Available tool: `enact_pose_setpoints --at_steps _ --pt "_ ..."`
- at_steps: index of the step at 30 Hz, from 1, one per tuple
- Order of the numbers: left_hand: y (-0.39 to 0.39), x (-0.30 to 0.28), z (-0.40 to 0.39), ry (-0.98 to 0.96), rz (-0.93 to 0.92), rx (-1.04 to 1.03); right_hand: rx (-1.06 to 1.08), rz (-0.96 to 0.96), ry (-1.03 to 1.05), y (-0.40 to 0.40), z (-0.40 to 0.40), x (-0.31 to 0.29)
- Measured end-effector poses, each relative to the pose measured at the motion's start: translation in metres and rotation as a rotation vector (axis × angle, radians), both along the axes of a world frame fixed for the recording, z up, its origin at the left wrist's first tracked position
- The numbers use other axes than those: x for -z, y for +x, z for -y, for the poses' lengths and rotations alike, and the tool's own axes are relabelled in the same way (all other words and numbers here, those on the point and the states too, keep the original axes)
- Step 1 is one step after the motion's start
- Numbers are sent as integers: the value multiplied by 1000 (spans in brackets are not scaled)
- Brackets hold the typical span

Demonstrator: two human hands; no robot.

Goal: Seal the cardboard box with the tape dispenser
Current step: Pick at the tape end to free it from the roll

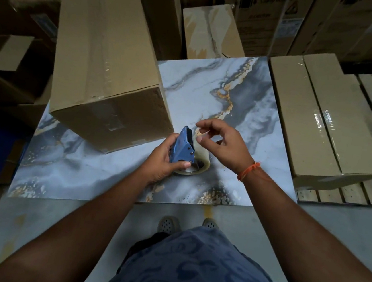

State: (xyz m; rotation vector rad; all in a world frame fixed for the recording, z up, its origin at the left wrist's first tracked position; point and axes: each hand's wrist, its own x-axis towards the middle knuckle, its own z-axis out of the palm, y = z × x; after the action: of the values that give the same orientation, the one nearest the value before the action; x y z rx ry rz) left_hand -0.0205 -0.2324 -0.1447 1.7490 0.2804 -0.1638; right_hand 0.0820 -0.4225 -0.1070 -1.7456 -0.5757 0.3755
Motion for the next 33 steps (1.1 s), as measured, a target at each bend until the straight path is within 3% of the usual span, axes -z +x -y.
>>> enact_pose_setpoints --at_steps 12,28,33 --pt "-4 -1 1 194 5 12 -73 274 -166 0 -1 -3" --pt "-4 2 4 296 61 -29 103 248 -174 -6 1 1" --pt "-7 7 0 287 60 -50 118 222 -313 -4 6 4"
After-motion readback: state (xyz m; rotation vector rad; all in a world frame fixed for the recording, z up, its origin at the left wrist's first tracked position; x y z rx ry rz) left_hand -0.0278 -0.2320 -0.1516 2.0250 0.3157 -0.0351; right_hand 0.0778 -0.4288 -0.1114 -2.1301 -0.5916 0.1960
